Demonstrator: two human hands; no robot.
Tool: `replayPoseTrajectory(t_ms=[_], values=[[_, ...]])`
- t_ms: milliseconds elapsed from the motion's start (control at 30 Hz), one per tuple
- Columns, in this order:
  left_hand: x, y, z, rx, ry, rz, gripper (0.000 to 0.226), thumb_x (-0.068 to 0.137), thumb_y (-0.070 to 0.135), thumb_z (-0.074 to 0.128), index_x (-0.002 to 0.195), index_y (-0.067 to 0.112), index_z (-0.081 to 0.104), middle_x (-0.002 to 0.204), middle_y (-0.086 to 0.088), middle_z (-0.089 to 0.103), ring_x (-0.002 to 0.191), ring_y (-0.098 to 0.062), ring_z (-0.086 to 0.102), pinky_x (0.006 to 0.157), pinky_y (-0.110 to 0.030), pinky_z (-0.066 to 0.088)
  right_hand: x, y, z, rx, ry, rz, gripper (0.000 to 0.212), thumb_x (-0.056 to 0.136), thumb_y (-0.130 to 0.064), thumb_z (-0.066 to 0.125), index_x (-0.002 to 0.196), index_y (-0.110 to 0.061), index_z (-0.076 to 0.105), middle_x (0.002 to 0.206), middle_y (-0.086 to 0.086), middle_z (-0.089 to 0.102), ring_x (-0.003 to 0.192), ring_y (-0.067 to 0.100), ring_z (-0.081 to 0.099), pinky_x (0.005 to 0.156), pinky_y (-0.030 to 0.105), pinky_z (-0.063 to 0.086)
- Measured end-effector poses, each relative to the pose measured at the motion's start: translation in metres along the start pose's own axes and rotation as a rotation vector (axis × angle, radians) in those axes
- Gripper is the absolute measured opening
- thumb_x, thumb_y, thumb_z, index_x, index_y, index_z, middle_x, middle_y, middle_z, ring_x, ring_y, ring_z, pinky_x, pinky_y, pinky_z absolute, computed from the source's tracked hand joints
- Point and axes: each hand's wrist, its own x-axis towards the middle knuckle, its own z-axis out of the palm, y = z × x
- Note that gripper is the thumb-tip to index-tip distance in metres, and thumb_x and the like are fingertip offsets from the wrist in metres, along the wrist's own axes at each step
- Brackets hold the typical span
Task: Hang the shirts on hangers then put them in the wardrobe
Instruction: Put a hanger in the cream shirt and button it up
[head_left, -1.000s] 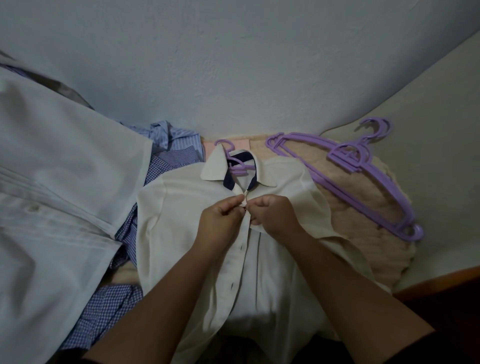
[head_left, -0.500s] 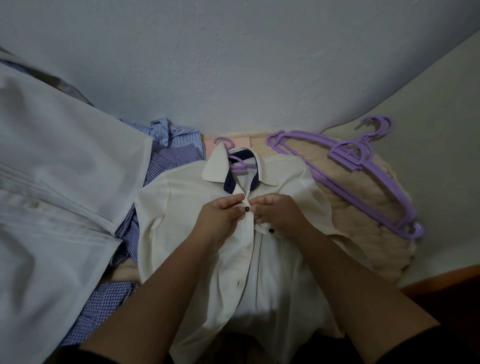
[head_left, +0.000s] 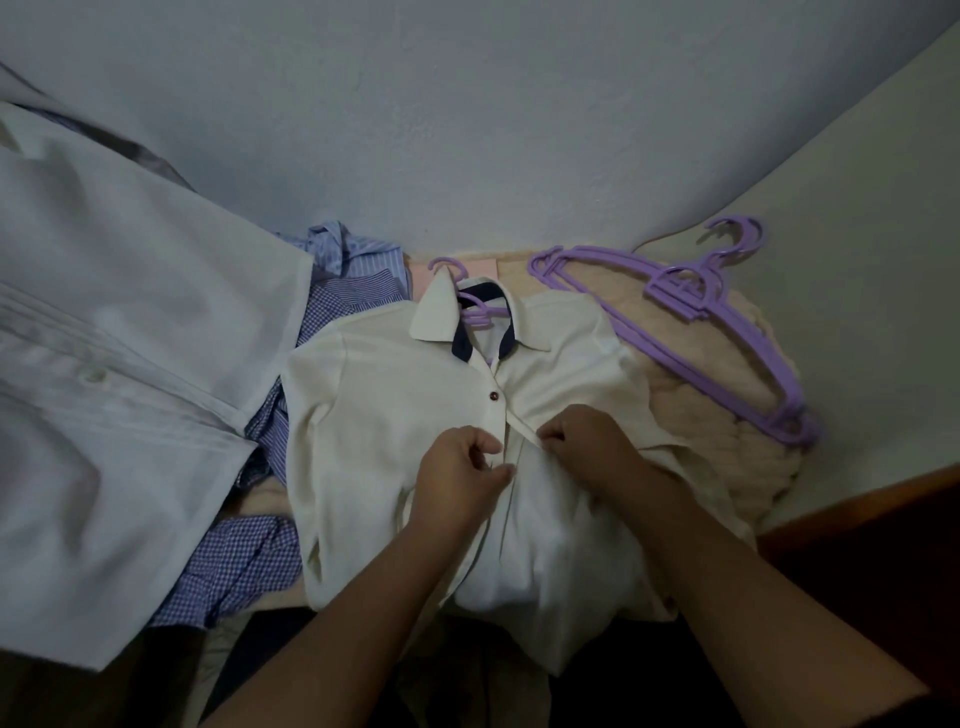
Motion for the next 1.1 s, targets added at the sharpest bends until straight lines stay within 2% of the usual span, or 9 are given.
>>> replayPoseTrajectory(t_ms=[167,300,433,533,600,667,833,967,1100], values=[[-0.003,-0.002,-0.003,0.032,0.026,0.026,0.02,0.079,0.006,0.065,0.079,0.023,0.054,0.085,-0.001,0.067,0.073,-0.012,0.061,0.058,-0.01,0.042,0.0,0.006,0.011,-0.009,0.07,0.042,0.019,0.086,-0.01,0.053,0.09,-0.005,0.071,0.096,0.015,0.066,0.096,0.029,0.057,0.078,0.03,0.037],[-0.003,-0.006,-0.005,0.032,0.024,0.053,0.029,0.085,0.002,0.06,0.075,0.029,0.057,0.078,0.007,0.064,0.062,-0.001,0.054,0.055,-0.005,0.042,-0.001,0.002,0.014,0.037,0.052,0.041,0.019,0.087,-0.011,0.054,0.099,-0.006,0.068,0.103,0.011,0.064,0.102,0.025,0.056,0.083,0.026,0.036],[0.002,-0.014,-0.001,0.033,-0.054,0.042,0.029,0.091,0.001,0.054,0.098,0.022,0.074,0.099,0.0,0.07,0.064,-0.01,0.057,0.064,-0.014,0.048,-0.002,0.0,0.017,-0.001,-0.01,0.022,0.021,0.087,-0.01,0.052,0.098,-0.005,0.069,0.08,0.003,0.054,0.1,0.027,0.054,0.071,0.025,0.03],[0.002,-0.019,-0.002,0.082,-0.058,0.058,0.029,0.093,0.004,0.055,0.115,0.016,0.07,0.117,-0.001,0.067,0.092,-0.012,0.062,0.087,-0.014,0.046,-0.001,-0.001,0.02,0.011,-0.007,0.051,0.021,0.09,-0.013,0.051,0.102,-0.006,0.067,0.103,0.01,0.063,0.104,0.024,0.054,0.081,0.023,0.033],[0.001,-0.02,-0.005,0.064,-0.02,0.077,0.031,0.092,0.005,0.055,0.119,0.016,0.068,0.119,0.001,0.066,0.097,-0.006,0.059,0.081,0.001,0.039,-0.003,-0.008,0.02,0.079,0.024,0.091,0.016,0.091,-0.016,0.053,0.093,-0.007,0.065,0.102,0.011,0.065,0.101,0.024,0.057,0.081,0.023,0.035],[0.001,-0.015,-0.009,-0.011,0.028,0.096,0.033,0.089,0.005,0.059,0.118,0.016,0.069,0.115,0.002,0.068,0.095,-0.002,0.059,0.076,0.005,0.036,-0.008,-0.022,0.018,0.198,0.057,0.09,0.016,0.089,-0.017,0.058,0.087,-0.004,0.068,0.096,0.012,0.068,0.093,0.025,0.06,0.076,0.023,0.036],[0.003,0.003,-0.024,-0.409,0.065,0.013,0.039,0.081,-0.002,0.07,0.115,0.018,0.068,0.086,0.006,0.068,0.077,-0.002,0.061,0.083,-0.014,0.049,-0.017,-0.052,0.022,0.484,0.25,0.09,0.017,0.089,-0.019,0.062,0.088,-0.004,0.071,0.088,0.009,0.07,0.083,0.02,0.063,0.064,0.019,0.037],[0.004,-0.002,-0.025,-0.391,0.032,-0.035,0.043,0.08,-0.005,0.07,0.116,0.017,0.068,0.083,-0.004,0.065,0.077,-0.009,0.059,0.077,-0.016,0.05,-0.016,-0.049,0.035,0.426,0.203,0.117,0.017,0.089,-0.019,0.058,0.088,-0.009,0.072,0.087,0.005,0.07,0.084,0.019,0.063,0.056,0.007,0.032],[0.003,-0.003,-0.022,-0.256,0.039,0.006,0.044,0.079,-0.003,0.07,0.118,0.018,0.068,0.08,-0.003,0.061,0.07,-0.001,0.054,0.069,-0.005,0.043,-0.021,-0.045,0.035,0.692,0.216,0.189,0.018,0.087,-0.009,0.06,0.1,-0.006,0.073,0.088,0.007,0.072,0.082,0.018,0.067,0.078,0.024,0.051]])
